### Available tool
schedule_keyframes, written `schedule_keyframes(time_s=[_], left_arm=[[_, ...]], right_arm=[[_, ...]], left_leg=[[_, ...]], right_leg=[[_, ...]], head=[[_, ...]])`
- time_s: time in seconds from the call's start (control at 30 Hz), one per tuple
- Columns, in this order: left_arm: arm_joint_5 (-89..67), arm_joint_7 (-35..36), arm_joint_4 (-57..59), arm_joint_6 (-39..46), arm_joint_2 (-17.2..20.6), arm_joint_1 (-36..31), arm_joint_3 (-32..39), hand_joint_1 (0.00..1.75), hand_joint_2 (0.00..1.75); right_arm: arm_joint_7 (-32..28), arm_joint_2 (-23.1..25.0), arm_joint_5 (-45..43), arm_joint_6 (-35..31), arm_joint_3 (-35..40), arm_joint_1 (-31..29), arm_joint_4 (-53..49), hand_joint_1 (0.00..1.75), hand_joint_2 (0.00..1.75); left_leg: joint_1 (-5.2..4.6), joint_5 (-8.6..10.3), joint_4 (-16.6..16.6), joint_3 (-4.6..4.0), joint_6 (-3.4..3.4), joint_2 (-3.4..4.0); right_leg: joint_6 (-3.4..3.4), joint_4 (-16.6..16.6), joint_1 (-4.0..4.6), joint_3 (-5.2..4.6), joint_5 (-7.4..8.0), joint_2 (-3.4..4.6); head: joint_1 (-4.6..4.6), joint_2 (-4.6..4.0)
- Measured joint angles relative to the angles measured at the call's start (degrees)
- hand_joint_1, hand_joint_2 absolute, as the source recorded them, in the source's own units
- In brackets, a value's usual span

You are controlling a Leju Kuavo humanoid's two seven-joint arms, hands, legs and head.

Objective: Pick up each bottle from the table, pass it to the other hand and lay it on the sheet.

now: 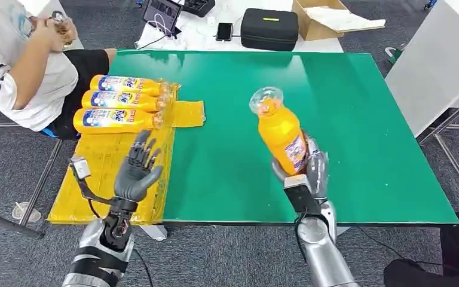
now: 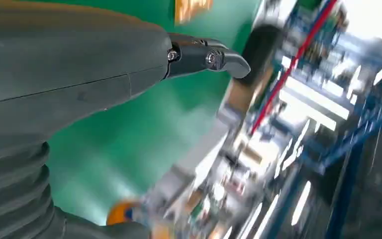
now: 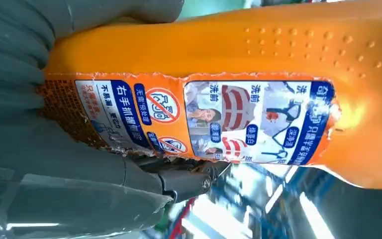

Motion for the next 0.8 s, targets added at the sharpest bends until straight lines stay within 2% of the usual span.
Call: schedule_keyframes(time_s=[0.13,0.23,0.37,0.43,0.57,0.8], left_arm=[[0.65,-0.09,-1.22,-1.59,0.39,1.07,-4.12,0.0,1.75],[0.06,-0.15,-1.33,-1.59,0.72,1.15,-6.79,0.0,1.75],[-1.13,-0.39,-0.66,-0.87,1.05,0.69,-9.39,0.0,1.75],[-1.62,-0.66,0.42,-0.45,1.11,-0.04,-10.29,0.0,1.75],[-2.3,-0.74,2.71,-0.26,1.18,-1.35,-11.58,0.0,1.75],[-1.05,-0.85,6.25,-1.83,1.33,-3.02,-12.72,0.0,1.75]], right_arm=[[-1.4,2.09,0.83,2.4,0.74,0.09,4.88,1.75,1.75],[-1.85,3.71,3.05,2.56,2.57,-0.09,8.55,1.69,1.75],[-1.75,6.03,6.23,1.9,6.31,-1.69,13.44,1.71,1.75],[-1.29,7.17,7.63,1.24,8.38,-2.73,15.91,1.75,1.75],[-0.63,9.01,9.2,0.63,12.07,-4.49,19.78,1.71,1.75],[-0.02,11.58,8.17,0.72,16.35,-6.83,26.1,1.71,1.75]], left_leg=[[0.02,0.0,-0.01,-0.01,0.0,0.01],[0.02,0.0,-0.01,-0.05,0.0,-0.01],[0.02,0.0,-0.01,-0.05,0.0,0.01],[0.02,0.02,-0.01,-0.05,-0.01,0.01],[0.02,0.03,-0.01,-0.04,-0.01,0.01],[0.02,0.02,-0.01,-0.05,-0.02,0.01]], right_leg=[[-0.01,0.01,0.02,-0.01,-0.01,0.01],[-0.01,0.01,0.02,-0.03,-0.01,0.01],[-0.01,0.0,0.02,-0.05,-0.01,0.03],[-0.01,0.0,0.02,-0.05,-0.01,0.02],[-0.01,0.01,0.01,-0.05,-0.01,0.03],[-0.02,0.01,0.01,-0.07,-0.01,0.03]], head=[[0.0,0.0],[0.02,0.0],[0.02,0.0],[0.02,0.0],[0.0,0.0],[0.0,0.0]])
